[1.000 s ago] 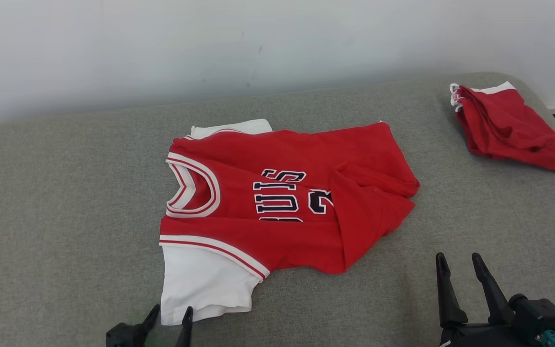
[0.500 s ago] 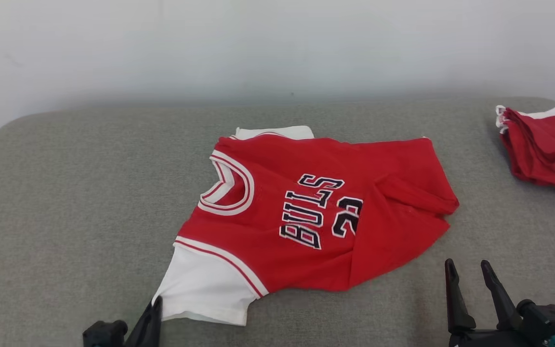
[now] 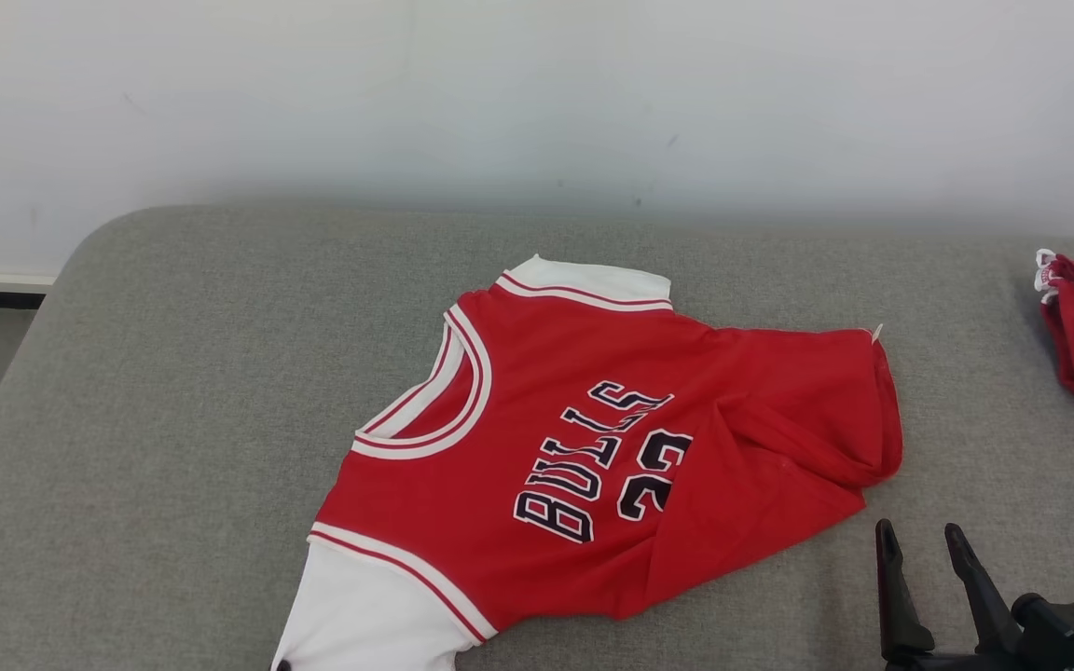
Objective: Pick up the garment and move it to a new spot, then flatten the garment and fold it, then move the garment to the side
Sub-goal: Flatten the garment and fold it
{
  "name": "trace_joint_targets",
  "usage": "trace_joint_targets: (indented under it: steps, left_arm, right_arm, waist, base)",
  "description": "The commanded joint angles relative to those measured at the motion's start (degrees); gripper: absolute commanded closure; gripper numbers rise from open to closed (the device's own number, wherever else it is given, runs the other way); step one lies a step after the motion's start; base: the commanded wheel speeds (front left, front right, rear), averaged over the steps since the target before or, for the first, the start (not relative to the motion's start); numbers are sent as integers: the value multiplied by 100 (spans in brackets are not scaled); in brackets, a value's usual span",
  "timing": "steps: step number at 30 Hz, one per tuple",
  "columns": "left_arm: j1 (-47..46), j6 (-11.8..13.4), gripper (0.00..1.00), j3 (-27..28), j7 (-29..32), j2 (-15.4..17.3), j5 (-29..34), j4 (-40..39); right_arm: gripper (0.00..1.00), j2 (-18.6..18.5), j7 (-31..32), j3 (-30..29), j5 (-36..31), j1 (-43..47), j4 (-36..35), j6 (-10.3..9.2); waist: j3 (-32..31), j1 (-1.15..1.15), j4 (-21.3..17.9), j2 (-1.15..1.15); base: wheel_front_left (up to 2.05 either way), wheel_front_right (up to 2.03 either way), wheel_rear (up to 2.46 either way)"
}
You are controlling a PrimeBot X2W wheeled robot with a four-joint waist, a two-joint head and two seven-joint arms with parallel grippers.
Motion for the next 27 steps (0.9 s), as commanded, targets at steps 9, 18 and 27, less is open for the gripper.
trace_joint_targets:
  steps: [9, 18, 27]
  left_arm:
    - [-58, 77, 0, 364, -16, -166, 407, -861]
    - [186, 81, 0, 905, -16, -404, 1014, -2003]
    - [246, -23, 0, 992, -17, -503, 1236, -2218]
  right_arm:
    - [0, -85, -10, 111, 53, -15, 117, -15]
    - [0, -94, -184, 163, 80, -90, 167, -15]
    - [0, -111, -194, 247, 45, -145, 167, -15]
  waist:
    - [-37, 0, -109, 0]
    - [-118, 0, -224, 0]
    - [-129, 0, -269, 0]
  base:
    - [0, 0, 0]
    - [0, 0, 0]
    - [0, 0, 0]
